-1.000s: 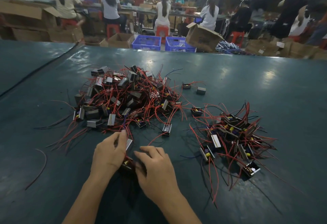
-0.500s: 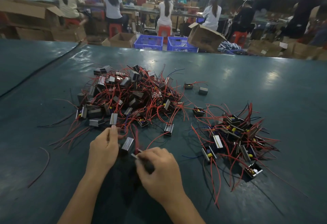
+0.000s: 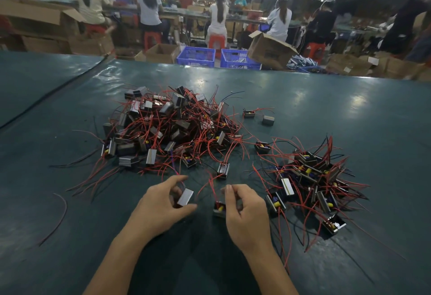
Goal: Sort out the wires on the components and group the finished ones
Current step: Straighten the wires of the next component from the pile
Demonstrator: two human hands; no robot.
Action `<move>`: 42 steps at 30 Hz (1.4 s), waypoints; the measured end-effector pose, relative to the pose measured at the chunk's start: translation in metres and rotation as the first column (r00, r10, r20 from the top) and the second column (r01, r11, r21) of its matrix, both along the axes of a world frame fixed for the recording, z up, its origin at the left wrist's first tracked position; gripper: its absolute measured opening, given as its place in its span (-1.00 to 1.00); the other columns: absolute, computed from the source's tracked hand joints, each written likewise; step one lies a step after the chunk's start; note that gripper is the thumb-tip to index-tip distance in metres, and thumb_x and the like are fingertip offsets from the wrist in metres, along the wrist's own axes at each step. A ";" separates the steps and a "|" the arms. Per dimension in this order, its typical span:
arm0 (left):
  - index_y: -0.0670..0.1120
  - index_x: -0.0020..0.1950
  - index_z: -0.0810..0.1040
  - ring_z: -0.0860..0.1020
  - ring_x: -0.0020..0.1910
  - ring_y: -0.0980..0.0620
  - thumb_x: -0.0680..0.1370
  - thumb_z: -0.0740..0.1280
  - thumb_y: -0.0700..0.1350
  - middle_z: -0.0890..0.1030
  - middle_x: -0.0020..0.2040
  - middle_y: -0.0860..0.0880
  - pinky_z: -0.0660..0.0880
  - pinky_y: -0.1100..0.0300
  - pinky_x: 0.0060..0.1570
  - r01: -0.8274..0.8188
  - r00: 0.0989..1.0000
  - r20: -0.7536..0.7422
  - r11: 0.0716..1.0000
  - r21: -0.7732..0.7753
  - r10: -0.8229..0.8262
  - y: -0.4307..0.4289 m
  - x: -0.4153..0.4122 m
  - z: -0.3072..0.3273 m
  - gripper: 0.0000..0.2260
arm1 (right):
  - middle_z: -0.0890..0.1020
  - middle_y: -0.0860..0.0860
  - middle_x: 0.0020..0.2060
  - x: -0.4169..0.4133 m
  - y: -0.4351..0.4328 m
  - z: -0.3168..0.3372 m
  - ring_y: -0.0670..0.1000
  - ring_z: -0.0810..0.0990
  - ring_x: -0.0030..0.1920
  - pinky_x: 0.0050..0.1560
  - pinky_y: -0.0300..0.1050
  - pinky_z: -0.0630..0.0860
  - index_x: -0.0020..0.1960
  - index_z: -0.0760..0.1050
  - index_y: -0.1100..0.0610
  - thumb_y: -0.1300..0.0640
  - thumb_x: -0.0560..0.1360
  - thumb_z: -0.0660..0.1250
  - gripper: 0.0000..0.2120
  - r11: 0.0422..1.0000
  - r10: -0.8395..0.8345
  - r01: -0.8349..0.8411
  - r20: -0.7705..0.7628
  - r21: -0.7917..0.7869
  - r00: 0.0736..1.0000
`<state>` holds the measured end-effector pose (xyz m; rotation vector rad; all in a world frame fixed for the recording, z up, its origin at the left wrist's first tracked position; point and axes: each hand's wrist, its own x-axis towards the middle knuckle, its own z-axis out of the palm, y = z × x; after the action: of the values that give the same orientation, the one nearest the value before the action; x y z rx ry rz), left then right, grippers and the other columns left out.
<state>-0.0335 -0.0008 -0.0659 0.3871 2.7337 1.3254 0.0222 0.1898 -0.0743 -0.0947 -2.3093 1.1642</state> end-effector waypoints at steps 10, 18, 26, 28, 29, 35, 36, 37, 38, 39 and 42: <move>-0.05 0.28 0.56 0.48 -0.04 0.16 0.33 0.42 -0.17 0.57 -0.07 0.17 0.34 0.25 0.11 0.025 0.812 -0.583 1.000 -0.018 -0.031 0.013 0.011 0.008 -0.50 | 0.60 -0.11 -0.34 -0.002 0.008 0.003 -0.11 0.56 -0.32 -0.31 -0.28 0.47 -0.19 0.57 -0.09 0.03 0.55 0.34 -0.86 0.982 -0.011 0.018 0.034 -0.189 0.999; -0.03 0.06 0.68 0.59 -0.08 -0.03 0.32 0.57 -0.23 0.64 -0.07 0.07 0.19 0.17 -0.02 -0.273 0.848 -0.508 0.946 -0.174 0.152 0.016 0.008 -0.001 -0.66 | 0.60 0.10 -0.38 -0.006 0.019 0.005 -0.05 0.55 -0.40 -0.35 -0.23 0.50 -0.25 0.59 0.03 0.00 0.46 0.47 -0.84 0.894 -0.058 0.098 0.104 -0.436 0.993; 0.02 -0.08 0.69 0.55 -0.21 0.14 0.44 0.51 -0.05 0.54 0.05 0.07 0.30 0.12 0.02 -0.171 0.881 -0.463 0.978 -0.119 0.097 0.027 0.011 -0.003 -0.91 | 0.68 0.06 -0.25 -0.009 0.019 -0.002 0.05 0.66 -0.24 -0.21 -0.07 0.62 -0.12 0.66 0.10 0.21 0.47 0.47 -0.97 0.824 -0.014 0.075 0.112 -0.562 0.994; -0.03 0.02 0.67 0.52 -0.32 0.19 0.48 0.47 -0.10 0.52 0.05 0.09 0.48 0.09 -0.08 -0.146 0.895 -0.435 0.987 -0.064 0.104 0.028 0.012 -0.003 -0.87 | 0.67 0.05 -0.18 -0.010 0.019 -0.003 0.03 0.65 -0.17 -0.13 -0.10 0.60 -0.07 0.66 0.08 0.18 0.49 0.45 -0.96 0.839 -0.047 0.097 0.106 -0.536 0.993; -0.04 0.08 0.65 0.51 -0.37 0.19 0.50 0.45 -0.12 0.50 0.06 0.11 0.52 0.11 -0.14 -0.155 0.902 -0.414 0.987 -0.039 0.125 0.027 0.011 -0.003 -0.83 | 0.66 0.03 -0.16 -0.009 0.019 -0.003 0.00 0.63 -0.16 -0.12 -0.19 0.58 -0.06 0.66 0.06 0.16 0.50 0.43 -0.96 0.853 -0.055 0.098 0.099 -0.512 0.994; 0.03 0.11 0.63 0.49 -0.35 0.19 0.53 0.39 0.01 0.56 0.00 0.19 0.52 0.13 -0.19 -0.217 0.921 -0.345 0.974 -0.068 0.181 0.020 0.008 0.000 -0.82 | 0.63 0.02 -0.17 -0.007 0.018 0.003 -0.16 0.56 -0.20 -0.19 -0.43 0.44 -0.13 0.59 -0.05 0.11 0.57 0.34 -0.88 0.907 -0.081 0.104 0.074 -0.409 0.994; 0.05 0.06 0.65 0.51 -0.31 0.19 0.55 0.36 0.04 0.59 -0.03 0.19 0.53 0.11 -0.19 -0.201 0.925 -0.343 0.977 -0.076 0.164 0.020 0.009 0.001 -0.84 | 0.63 0.02 -0.18 -0.007 0.018 0.004 -0.13 0.56 -0.21 -0.20 -0.39 0.45 -0.13 0.59 -0.04 0.09 0.57 0.34 -0.88 0.907 -0.081 0.103 0.071 -0.409 0.994; 0.06 0.02 0.66 0.53 -0.27 0.17 0.56 0.33 0.07 0.61 -0.07 0.18 0.54 0.09 -0.17 -0.177 0.930 -0.337 0.982 -0.068 0.144 0.021 0.009 0.002 -0.84 | 0.63 0.03 -0.19 -0.007 0.018 0.004 -0.09 0.56 -0.22 -0.20 -0.35 0.46 -0.12 0.59 -0.03 0.07 0.57 0.33 -0.88 0.905 -0.080 0.102 0.069 -0.413 0.994; 0.07 0.00 0.66 0.55 -0.23 0.16 0.57 0.30 0.09 0.61 -0.11 0.18 0.55 0.06 -0.14 -0.140 0.938 -0.325 0.989 -0.047 0.117 0.021 0.010 0.003 -0.81 | 0.63 0.03 -0.19 -0.007 0.018 0.004 -0.05 0.57 -0.21 -0.20 -0.33 0.47 -0.11 0.59 -0.03 0.06 0.58 0.32 -0.89 0.903 -0.083 0.102 0.065 -0.417 0.994; 0.07 0.00 0.66 0.56 -0.19 0.16 0.57 0.27 0.15 0.61 -0.13 0.19 0.53 0.05 -0.09 -0.094 0.948 -0.309 0.995 -0.037 0.078 0.021 0.011 0.005 -0.76 | 0.63 0.02 -0.19 -0.007 0.018 0.005 -0.04 0.57 -0.20 -0.20 -0.34 0.47 -0.12 0.58 -0.06 0.07 0.57 0.32 -0.88 0.900 -0.089 0.105 0.055 -0.423 0.994; 0.09 0.05 0.67 0.56 -0.10 0.16 0.44 0.24 0.33 0.60 -0.11 0.23 0.47 0.11 0.02 0.045 0.956 -0.284 0.994 -0.099 -0.072 0.016 0.011 0.008 -0.58 | 0.63 0.02 -0.19 -0.008 0.018 0.006 -0.09 0.57 -0.22 -0.23 -0.39 0.46 -0.14 0.56 -0.14 0.11 0.57 0.33 -0.82 0.894 -0.110 0.114 0.034 -0.433 0.993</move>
<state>-0.0230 0.0154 -0.0582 0.6990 2.9744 1.2089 0.0145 0.2074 -0.0687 -0.3919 -1.9798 1.5993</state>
